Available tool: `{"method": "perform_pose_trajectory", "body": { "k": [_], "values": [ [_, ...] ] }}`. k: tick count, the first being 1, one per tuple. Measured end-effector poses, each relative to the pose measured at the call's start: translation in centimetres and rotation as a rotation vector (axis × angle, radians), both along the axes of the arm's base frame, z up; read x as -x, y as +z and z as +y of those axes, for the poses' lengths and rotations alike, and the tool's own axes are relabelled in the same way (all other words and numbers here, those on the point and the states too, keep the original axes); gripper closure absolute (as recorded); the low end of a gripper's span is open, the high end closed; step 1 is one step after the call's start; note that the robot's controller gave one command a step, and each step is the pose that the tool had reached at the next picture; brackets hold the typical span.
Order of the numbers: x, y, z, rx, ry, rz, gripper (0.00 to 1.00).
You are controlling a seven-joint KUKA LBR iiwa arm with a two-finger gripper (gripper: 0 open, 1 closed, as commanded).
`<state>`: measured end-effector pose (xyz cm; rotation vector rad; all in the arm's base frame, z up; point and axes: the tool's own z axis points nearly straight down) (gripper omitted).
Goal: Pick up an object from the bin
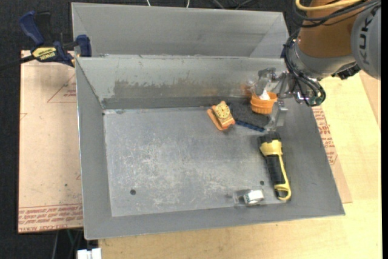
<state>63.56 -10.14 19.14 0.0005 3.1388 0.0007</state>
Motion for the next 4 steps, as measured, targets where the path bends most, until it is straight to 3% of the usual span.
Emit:
{"method": "perform_pose_trajectory", "body": {
  "k": [1,2,3,4],
  "values": [
    [-2.4,-11.2,-3.5,-0.013,-0.16,0.002,0.0],
    [-1.8,-7.6,-3.5,-0.004,-0.342,-0.005,0.0],
    [1.2,-11.7,-2.9,-0.01,-0.33,-0.017,0.0],
    [-1.8,-12.1,-3.6,-0.006,-0.349,0.001,0.0]
  ]
}}
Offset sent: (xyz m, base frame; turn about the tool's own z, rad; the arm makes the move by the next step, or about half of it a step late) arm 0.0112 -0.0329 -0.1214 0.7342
